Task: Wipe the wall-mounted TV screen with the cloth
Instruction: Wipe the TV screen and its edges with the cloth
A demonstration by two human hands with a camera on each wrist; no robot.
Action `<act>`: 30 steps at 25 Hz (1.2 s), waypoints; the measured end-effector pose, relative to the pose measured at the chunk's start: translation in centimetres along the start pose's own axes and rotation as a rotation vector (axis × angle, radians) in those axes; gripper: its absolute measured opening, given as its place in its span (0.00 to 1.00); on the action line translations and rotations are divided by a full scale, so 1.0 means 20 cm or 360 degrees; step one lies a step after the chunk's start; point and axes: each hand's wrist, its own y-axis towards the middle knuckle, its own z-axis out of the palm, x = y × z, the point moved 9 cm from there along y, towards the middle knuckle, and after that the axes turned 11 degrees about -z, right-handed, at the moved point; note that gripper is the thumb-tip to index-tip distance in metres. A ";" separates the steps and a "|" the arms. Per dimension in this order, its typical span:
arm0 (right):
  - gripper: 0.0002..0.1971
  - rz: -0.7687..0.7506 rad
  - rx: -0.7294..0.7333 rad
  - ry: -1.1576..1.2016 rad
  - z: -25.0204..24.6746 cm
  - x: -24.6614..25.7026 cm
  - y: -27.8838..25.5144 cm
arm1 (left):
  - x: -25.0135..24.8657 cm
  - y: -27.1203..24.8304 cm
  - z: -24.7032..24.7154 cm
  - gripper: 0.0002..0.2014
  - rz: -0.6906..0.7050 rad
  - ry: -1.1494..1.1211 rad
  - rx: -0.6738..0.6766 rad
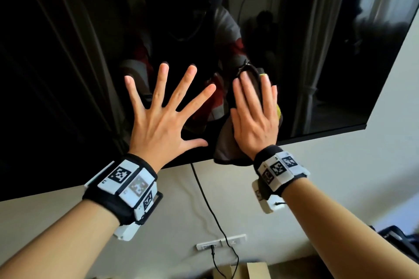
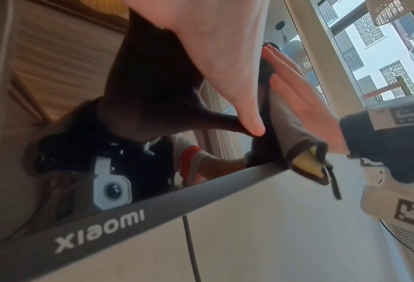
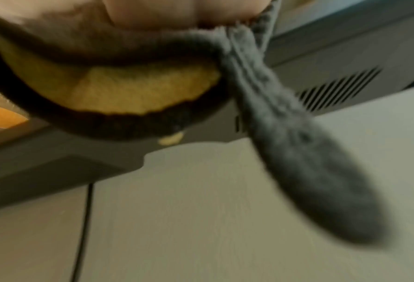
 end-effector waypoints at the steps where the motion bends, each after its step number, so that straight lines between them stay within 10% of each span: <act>1: 0.23 0.0028 -0.0018 -0.0046 -0.01 -0.07 0.01 | 0.00 0.00 0.00 0.57 0.0001 0.0003 0.0001; 4: 0.23 0.0588 -0.0193 -0.0097 -0.07 -0.23 0.02 | 0.01 0.01 0.00 0.58 -0.0004 0.0005 0.0014; 9: 0.23 -0.0086 0.0041 -0.0025 0.01 0.03 -0.01 | 0.12 -0.08 0.00 0.59 0.0022 0.0017 0.0018; 13: 0.23 0.0624 -0.0181 -0.0095 0.00 -0.02 0.05 | 0.42 -0.23 0.05 0.58 -0.0040 0.0032 0.0012; 17: 0.23 -0.0057 0.0008 0.0009 0.16 0.47 0.10 | 0.61 -0.30 0.13 0.57 -0.0050 0.0006 0.0045; 21: 0.23 0.0495 -0.0140 -0.0096 0.16 0.41 0.15 | 0.60 -0.29 0.15 0.55 -0.0012 -0.0055 0.0023; 25: 0.24 0.0264 -0.0085 -0.0045 0.22 0.64 0.20 | 0.63 -0.31 0.14 0.57 0.0008 -0.0108 0.0005; 30: 0.24 0.0624 -0.0178 -0.0120 0.22 0.67 0.21 | 0.92 -0.47 0.14 0.63 -0.0025 -0.0107 0.0039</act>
